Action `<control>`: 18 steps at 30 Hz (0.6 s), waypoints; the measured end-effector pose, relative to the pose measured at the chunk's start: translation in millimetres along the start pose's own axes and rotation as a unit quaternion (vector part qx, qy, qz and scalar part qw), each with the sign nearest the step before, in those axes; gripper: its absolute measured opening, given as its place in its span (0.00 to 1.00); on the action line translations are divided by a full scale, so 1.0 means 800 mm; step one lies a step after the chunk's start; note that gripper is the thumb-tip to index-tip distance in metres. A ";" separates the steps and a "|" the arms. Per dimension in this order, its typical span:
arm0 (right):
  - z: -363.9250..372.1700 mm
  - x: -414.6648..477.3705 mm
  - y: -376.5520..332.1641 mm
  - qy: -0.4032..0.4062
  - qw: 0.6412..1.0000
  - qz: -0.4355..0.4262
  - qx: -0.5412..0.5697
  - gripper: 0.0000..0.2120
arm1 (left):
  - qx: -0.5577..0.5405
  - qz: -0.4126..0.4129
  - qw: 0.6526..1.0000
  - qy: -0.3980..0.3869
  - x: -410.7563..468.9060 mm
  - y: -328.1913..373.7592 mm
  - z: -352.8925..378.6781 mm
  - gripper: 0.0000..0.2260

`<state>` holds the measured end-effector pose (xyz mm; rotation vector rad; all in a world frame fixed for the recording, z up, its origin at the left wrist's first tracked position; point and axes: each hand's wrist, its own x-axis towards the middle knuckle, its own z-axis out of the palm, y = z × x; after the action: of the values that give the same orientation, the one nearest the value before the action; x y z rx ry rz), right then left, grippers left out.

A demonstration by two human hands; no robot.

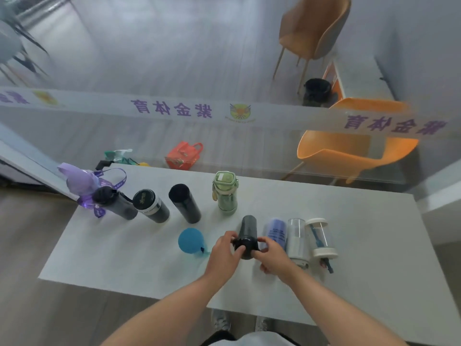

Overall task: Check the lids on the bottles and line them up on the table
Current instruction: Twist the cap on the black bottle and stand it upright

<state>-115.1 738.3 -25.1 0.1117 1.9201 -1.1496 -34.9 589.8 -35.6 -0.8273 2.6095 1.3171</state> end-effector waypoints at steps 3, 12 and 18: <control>-0.004 -0.005 -0.016 0.004 1.000 -0.010 0.023 0.17 | 0.003 0.031 0.999 0.019 0.008 0.013 -0.014 0.12; 0.008 0.004 -0.040 0.044 0.997 -0.033 0.052 0.15 | 0.087 0.089 0.992 0.030 0.025 0.027 -0.038 0.13; 0.022 0.001 -0.040 0.019 0.993 -0.038 0.114 0.16 | 0.128 0.092 0.987 0.044 0.021 0.031 -0.042 0.12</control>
<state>-119.5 706.4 -7.6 0.1874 1.8320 -1.4254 -56.7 568.8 -2.8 -0.6308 2.9018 0.9689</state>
